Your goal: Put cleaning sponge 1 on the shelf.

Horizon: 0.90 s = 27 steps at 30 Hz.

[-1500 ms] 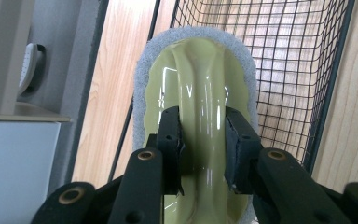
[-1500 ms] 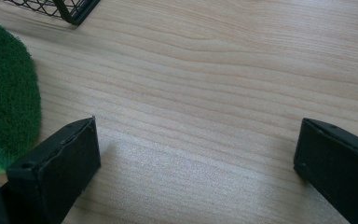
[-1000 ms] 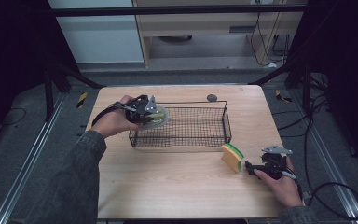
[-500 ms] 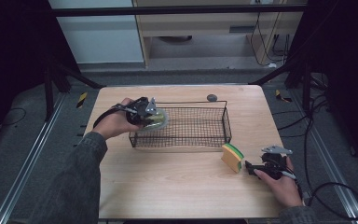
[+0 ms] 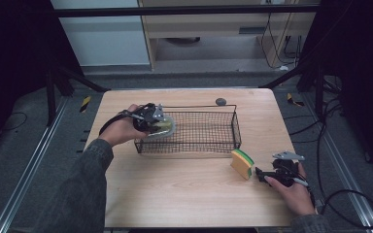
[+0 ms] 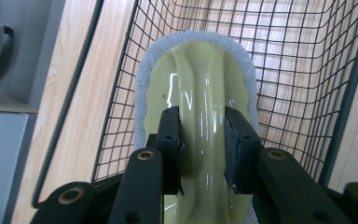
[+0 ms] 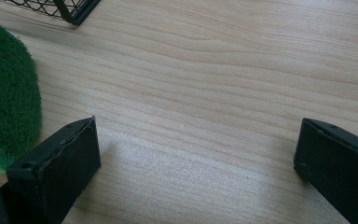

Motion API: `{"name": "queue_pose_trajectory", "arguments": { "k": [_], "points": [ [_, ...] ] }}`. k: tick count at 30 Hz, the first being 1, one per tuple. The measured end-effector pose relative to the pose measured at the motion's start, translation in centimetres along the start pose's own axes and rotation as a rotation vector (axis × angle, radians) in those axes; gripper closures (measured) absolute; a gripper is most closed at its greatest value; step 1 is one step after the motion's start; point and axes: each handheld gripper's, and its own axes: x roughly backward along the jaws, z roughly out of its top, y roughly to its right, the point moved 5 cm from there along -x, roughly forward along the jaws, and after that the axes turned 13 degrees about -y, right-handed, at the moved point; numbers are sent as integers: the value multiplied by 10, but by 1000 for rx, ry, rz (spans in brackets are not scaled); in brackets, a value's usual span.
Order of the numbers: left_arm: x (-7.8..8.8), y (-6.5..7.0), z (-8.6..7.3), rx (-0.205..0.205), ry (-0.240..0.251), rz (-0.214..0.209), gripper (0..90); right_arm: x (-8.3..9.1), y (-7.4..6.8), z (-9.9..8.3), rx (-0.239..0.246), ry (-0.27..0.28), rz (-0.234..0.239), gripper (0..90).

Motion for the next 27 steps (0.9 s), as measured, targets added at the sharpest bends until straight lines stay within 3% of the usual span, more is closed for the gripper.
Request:
{"name": "queue_pose_trajectory", "arguments": {
  "k": [27],
  "points": [
    [-25,5,-4,15,-32,-45,703,0,0,0,0,0,0,6]
  ]
}}
